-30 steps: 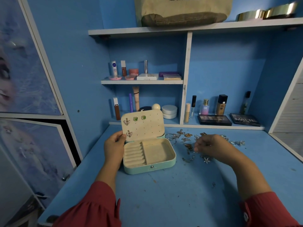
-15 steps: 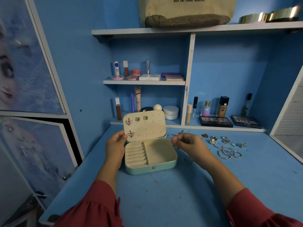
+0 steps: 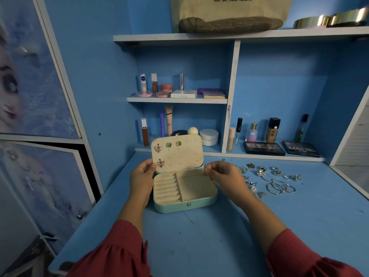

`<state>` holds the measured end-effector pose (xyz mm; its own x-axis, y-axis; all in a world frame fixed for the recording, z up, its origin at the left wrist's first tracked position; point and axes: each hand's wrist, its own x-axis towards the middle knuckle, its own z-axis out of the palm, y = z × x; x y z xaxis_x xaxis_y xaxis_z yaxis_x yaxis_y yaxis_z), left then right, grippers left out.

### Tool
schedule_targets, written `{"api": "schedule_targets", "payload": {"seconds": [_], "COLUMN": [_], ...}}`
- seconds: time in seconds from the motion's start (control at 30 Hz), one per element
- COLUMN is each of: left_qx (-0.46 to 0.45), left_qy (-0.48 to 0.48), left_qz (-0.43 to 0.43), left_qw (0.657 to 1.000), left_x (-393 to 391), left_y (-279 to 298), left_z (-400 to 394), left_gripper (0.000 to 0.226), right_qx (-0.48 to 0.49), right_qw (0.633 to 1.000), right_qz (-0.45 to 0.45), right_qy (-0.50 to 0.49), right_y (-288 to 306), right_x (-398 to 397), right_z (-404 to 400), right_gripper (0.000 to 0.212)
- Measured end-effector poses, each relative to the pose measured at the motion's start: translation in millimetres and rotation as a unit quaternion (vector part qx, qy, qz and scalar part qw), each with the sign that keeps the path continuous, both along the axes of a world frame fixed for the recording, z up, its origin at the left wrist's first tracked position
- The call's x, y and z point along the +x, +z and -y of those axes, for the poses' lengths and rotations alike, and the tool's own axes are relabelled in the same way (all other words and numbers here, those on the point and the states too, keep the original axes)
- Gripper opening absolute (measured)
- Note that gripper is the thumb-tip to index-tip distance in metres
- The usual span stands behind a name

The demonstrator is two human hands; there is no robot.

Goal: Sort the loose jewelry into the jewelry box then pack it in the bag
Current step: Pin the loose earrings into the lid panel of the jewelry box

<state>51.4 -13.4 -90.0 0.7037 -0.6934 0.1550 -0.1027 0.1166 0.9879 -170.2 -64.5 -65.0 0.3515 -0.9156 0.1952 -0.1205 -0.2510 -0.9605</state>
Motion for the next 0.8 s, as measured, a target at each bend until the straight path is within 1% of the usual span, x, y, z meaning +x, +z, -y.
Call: {"api": "schedule_targets", "payload": {"seconds": [0.33, 0.47, 0.73, 0.8], "left_qx": [-0.001, -0.003, -0.012, -0.014], "left_qy": [-0.007, -0.015, -0.022, -0.023], "left_qz": [-0.004, 0.003, 0.005, 0.005], "left_qw": [1.000, 1.000, 1.000, 1.000], "left_x": [1, -1, -2, -3], "left_y": [0, 1, 2, 3], "left_z": [-2, -3, -5, -5], "left_gripper": [0.021, 0.018, 0.021, 0.021], "right_qx": [0.004, 0.002, 0.007, -0.002], "right_qw": [1.000, 1.000, 0.994, 0.994], "right_qz": [0.000, 0.003, 0.102, 0.104], "right_qy": [-0.015, -0.021, -0.039, -0.045], "right_y": [-4, -4, 5, 5], "right_x": [-7, -7, 18, 27], "right_z": [3, 3, 9, 10], "right_gripper": [0.007, 0.008, 0.010, 0.011]}}
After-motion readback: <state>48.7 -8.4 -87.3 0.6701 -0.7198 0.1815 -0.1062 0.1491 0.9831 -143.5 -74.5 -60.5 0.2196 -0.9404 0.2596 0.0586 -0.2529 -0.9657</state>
